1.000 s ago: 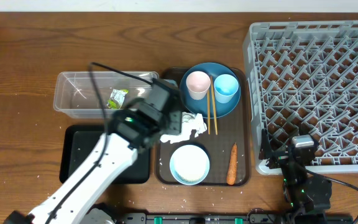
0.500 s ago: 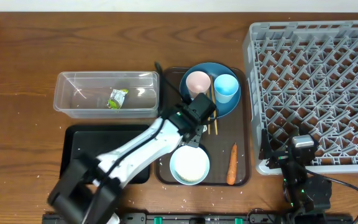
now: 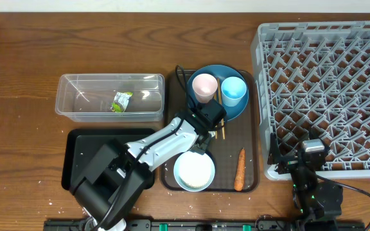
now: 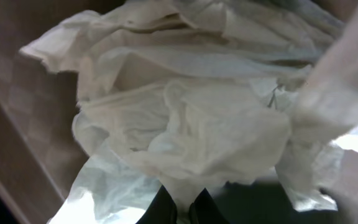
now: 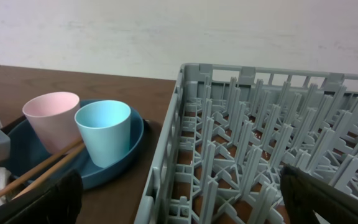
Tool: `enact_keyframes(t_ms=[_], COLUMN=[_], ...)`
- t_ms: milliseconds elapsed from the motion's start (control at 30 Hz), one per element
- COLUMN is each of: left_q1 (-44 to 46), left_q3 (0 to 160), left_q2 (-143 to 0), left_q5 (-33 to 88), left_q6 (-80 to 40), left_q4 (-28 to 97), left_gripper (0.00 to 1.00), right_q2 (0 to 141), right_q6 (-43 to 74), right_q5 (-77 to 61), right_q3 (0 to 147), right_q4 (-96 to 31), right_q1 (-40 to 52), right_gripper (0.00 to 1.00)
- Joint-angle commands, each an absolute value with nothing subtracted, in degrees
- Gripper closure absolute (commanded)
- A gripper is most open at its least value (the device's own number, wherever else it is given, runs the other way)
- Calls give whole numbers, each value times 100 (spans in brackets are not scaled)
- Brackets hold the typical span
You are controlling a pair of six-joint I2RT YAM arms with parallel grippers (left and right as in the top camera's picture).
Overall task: Sort waste into correct bins and load items into the dishwasher rack
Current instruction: 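Move the left gripper back to the white tissue and grasp it, then carry the tissue left and release it into the clear bin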
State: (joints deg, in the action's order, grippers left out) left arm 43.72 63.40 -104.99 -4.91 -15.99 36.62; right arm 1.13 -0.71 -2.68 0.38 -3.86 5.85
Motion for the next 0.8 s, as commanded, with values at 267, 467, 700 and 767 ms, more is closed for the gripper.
enact_keyframes(t_ms=[267,467,700,767], left_q1=[4379,4333,3610,3282], left_q3=[6438,6438,6438,6436], left_q2=[-8860,-7983,-7572,-7625], left_q5=[-854,-2003,-2512,-2512], left_q6=[-1481,-1485,-1505,-1509], left_q4=[3723,3693,3225,3159], left_gripper=[94,94,91,91], right_q2=[117,117,117,117], right_q6=[-137,-137,-137,-137], right_q5=[-235,-235,-235,-235], right_q3=[32,32,32,32], right_q4=[-412,-410,-410,-410], right_q1=[602,602,602,602], right_gripper=[1,1,1,1])
